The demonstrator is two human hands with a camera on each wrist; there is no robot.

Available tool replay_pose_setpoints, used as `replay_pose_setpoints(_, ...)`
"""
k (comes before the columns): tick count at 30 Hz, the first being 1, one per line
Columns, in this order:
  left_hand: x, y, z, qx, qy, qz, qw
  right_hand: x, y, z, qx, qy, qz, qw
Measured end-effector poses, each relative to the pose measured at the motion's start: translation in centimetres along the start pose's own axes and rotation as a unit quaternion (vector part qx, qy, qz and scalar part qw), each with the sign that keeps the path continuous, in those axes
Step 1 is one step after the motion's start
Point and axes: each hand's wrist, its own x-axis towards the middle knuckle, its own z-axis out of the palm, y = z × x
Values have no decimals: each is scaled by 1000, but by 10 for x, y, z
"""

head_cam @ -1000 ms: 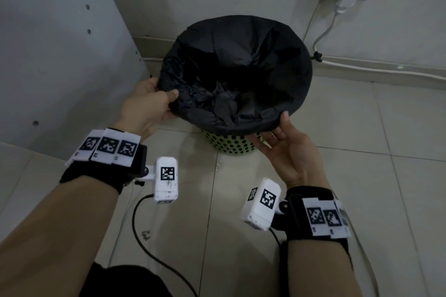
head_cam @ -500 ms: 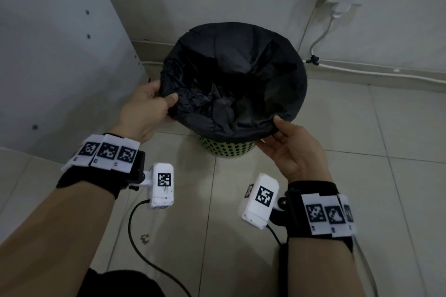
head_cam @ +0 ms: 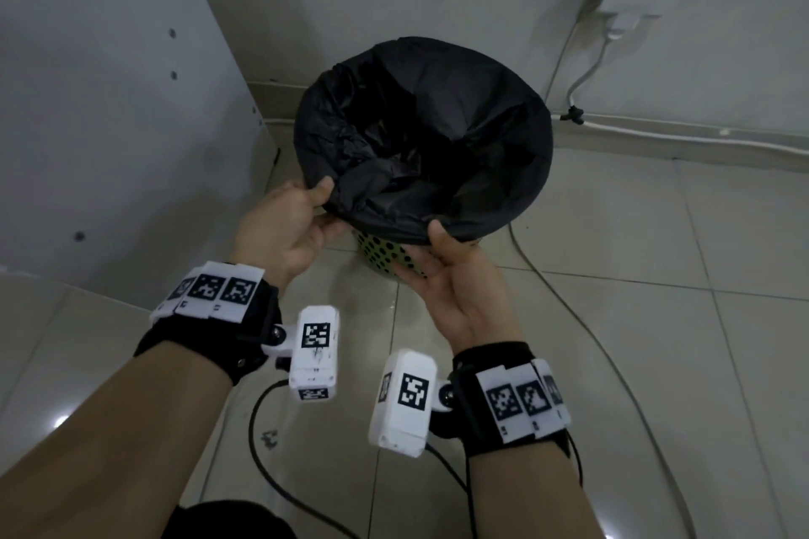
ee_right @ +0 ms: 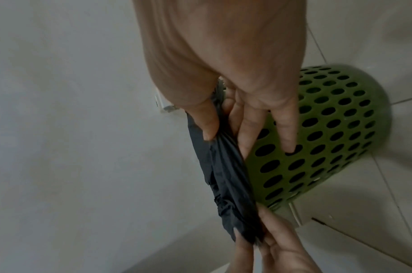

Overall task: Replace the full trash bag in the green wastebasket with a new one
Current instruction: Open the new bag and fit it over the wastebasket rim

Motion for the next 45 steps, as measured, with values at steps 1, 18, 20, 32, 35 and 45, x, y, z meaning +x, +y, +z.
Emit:
replay_pose_setpoints(1, 2, 1, -2, 10, 11, 10, 1000, -2, -4, -2, -14, -1, 19, 1000)
replay_pose_setpoints(18, 6, -5, -18, 66, -45, 15, 997, -6, 6, 5, -4, 19, 6, 1000)
replay_pose_setpoints(20, 8, 0, -20, 59, -40, 32, 997, -6, 9, 3, 1, 47, -19, 999)
replay_pose_setpoints(32, 10, 4, -10, 116, -3, 95, 989, -4, 6, -1, 56, 60, -31, 996)
replay_pose_setpoints(35, 15, 8, -10, 130, -9, 92, 987, -2, -12, -18, 80, 96, -76, 989)
replay_pose_setpoints(45, 22, 10, -7, 161, -2, 103, 982, -3, -22, -15, 104, 68, -38, 992)
